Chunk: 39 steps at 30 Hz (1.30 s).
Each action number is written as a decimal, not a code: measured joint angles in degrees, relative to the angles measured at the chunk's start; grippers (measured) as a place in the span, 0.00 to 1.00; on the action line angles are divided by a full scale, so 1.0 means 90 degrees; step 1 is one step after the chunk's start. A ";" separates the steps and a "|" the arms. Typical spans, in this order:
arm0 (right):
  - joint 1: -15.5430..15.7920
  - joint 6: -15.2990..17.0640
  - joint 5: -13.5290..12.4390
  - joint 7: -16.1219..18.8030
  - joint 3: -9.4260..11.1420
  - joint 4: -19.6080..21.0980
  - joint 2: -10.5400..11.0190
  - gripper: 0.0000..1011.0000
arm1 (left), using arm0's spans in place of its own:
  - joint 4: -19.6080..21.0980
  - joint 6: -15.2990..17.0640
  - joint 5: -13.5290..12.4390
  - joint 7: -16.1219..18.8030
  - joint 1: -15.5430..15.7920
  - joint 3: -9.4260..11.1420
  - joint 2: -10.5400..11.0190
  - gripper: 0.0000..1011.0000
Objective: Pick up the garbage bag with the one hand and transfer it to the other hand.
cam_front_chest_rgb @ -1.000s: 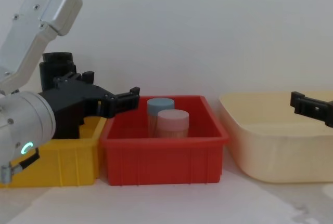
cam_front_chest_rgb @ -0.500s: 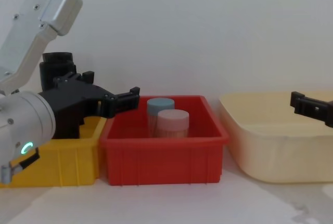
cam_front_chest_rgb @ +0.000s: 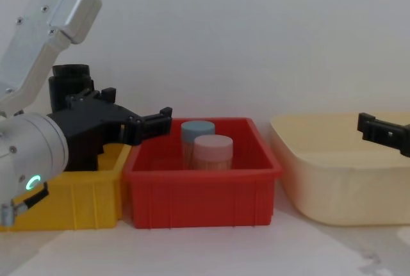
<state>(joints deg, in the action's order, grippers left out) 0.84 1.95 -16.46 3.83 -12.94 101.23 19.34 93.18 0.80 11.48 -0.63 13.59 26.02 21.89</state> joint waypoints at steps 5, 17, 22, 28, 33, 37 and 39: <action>0.0000 0.0000 0.0000 0.0000 0.0000 0.0000 0.0000 0.99 | 0.0000 0.0000 0.0000 0.0000 0.0000 0.0000 0.0000 0.99; -0.0006 0.0006 0.0000 0.0005 0.0000 0.0000 -0.0004 0.99 | -0.0002 0.0011 -0.0006 -0.0016 0.0031 0.0003 -0.0010 0.99; -0.0052 0.0082 -0.0012 0.0046 0.0000 0.0073 -0.0021 0.99 | 0.0075 0.0145 -0.0004 -0.0160 0.0153 0.0013 0.0009 0.99; -0.0228 0.0315 -0.0103 0.0159 -0.0053 0.0280 -0.0076 0.99 | 0.0473 0.0477 0.0149 -0.0404 0.0262 -0.0164 0.0193 0.99; -0.0510 0.0585 -0.0178 0.0288 -0.0186 0.0460 -0.0184 0.99 | 0.0889 0.0787 0.0396 -0.0582 0.0223 -0.0495 0.0444 0.99; -0.0790 0.0794 -0.0215 0.0390 -0.0349 0.0535 -0.0309 0.99 | 0.1283 0.1072 0.0681 -0.0728 0.0059 -0.0961 0.0731 0.99; -0.0901 0.0890 -0.0223 0.0428 -0.0422 0.0544 -0.0362 0.99 | 0.1433 0.1157 0.0773 -0.0766 -0.0015 -0.1131 0.0826 0.99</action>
<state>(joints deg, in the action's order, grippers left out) -7.27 9.96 -18.47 7.68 -16.74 106.12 16.08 106.08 11.21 18.44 -7.52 13.45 15.85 29.33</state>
